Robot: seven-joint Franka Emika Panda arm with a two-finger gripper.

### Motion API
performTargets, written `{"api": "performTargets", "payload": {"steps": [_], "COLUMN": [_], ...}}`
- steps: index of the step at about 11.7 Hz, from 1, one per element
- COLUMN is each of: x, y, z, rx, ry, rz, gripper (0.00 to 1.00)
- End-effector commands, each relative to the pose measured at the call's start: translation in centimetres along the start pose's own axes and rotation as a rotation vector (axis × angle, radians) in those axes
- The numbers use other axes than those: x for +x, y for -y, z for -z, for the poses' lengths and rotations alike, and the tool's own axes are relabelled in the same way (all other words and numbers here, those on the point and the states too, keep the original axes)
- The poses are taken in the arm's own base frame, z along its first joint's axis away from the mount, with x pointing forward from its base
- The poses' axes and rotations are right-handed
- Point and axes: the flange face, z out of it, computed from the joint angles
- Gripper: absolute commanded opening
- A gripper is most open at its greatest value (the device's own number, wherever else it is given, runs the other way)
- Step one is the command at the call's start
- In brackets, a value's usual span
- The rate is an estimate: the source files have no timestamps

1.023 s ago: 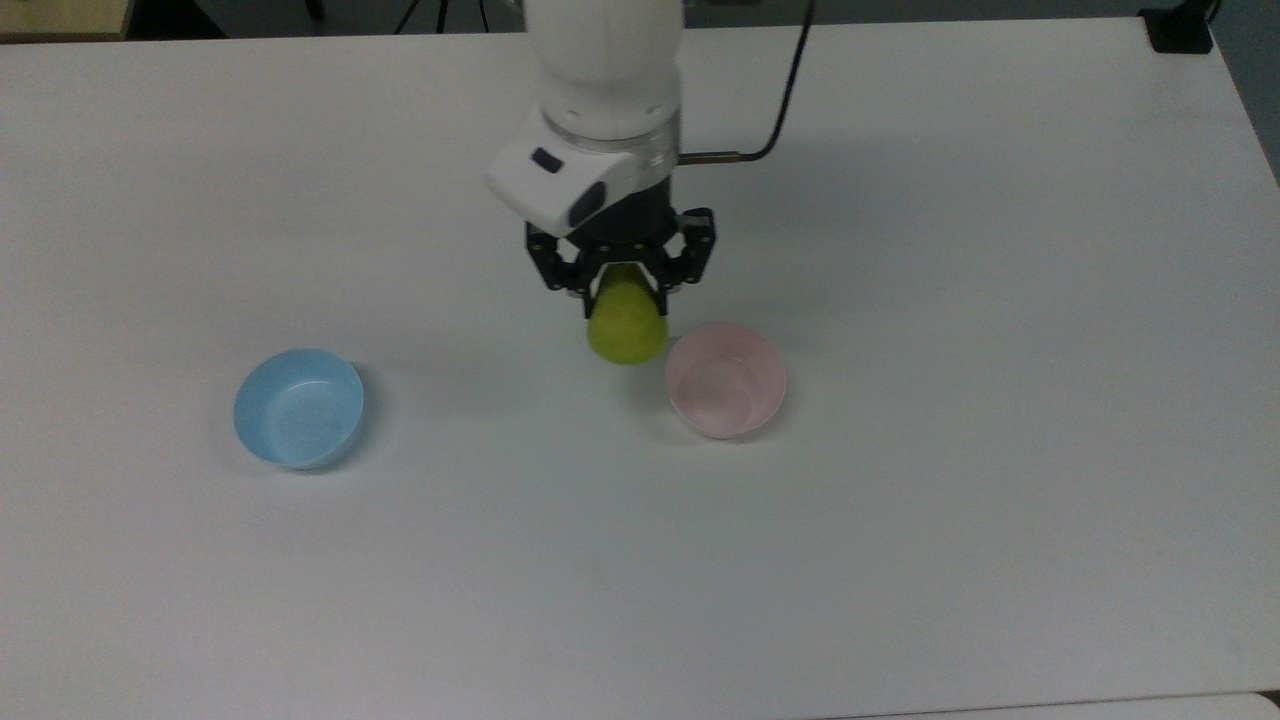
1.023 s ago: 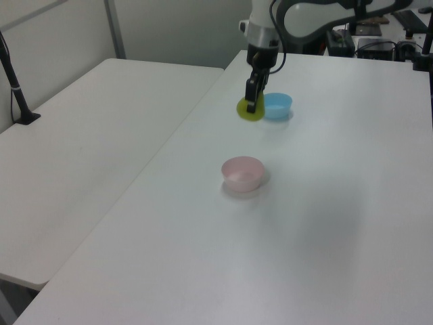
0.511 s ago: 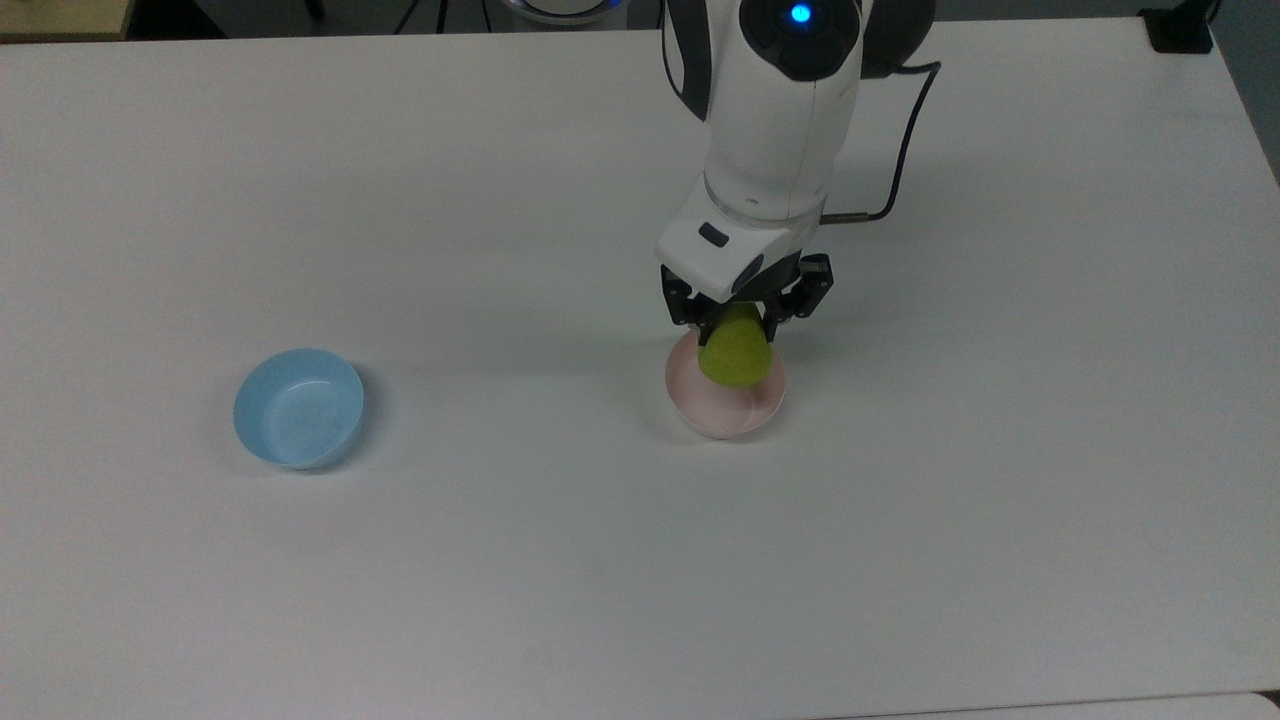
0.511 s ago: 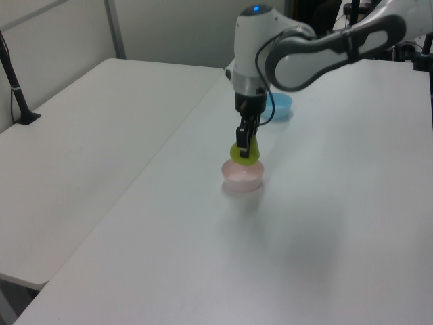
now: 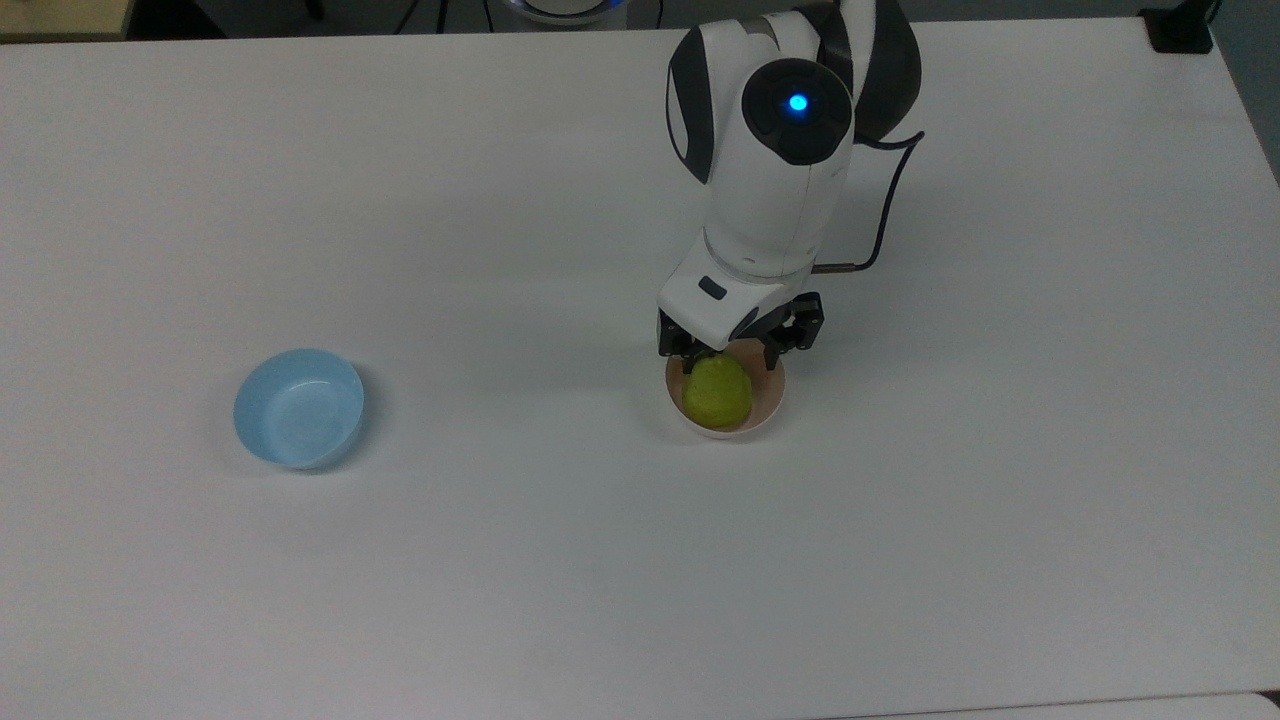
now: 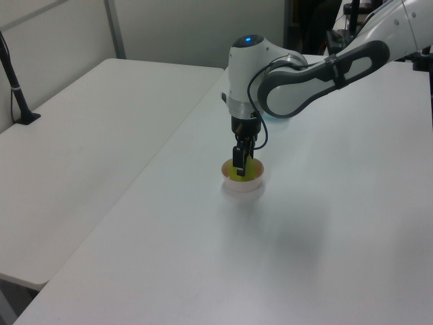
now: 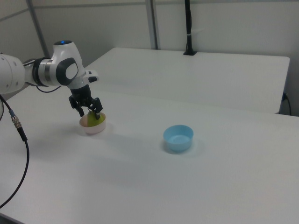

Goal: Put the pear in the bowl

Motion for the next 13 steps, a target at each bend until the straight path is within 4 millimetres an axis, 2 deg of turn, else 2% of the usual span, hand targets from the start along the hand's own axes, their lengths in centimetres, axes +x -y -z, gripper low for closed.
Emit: {"api": "performTargets", "payload": {"steps": [1, 2, 3, 5, 6, 7, 8, 9, 11, 13], "x": [-0.1, -1.1, -2.1, -4.4, -5.4, -6.5, -7.5, -8.3, -9.0, -9.1], "y": [-1.5, -2.8, -5.1, -11.3, -15.3, -18.4, -21.7, -23.7, -25.7, -26.3], "z": [7.5, 10.2, 13.4, 17.7, 19.6, 20.9, 21.2, 21.1, 20.4, 20.7], "rx": [0.050, 0.062, 0.073, 0.087, 0.091, 0.095, 0.086, 0.068, 0.018, 0.015], "ry": [-0.090, -0.077, -0.062, -0.002, -0.003, -0.003, 0.006, 0.015, 0.035, 0.030], "rz": [-0.040, -0.052, -0.066, -0.099, -0.131, -0.147, -0.150, -0.144, -0.155, -0.164], "gripper": [1.00, 1.00, 1.00, 1.00, 1.00, 1.00, 1.00, 1.00, 1.00, 1.00]}}
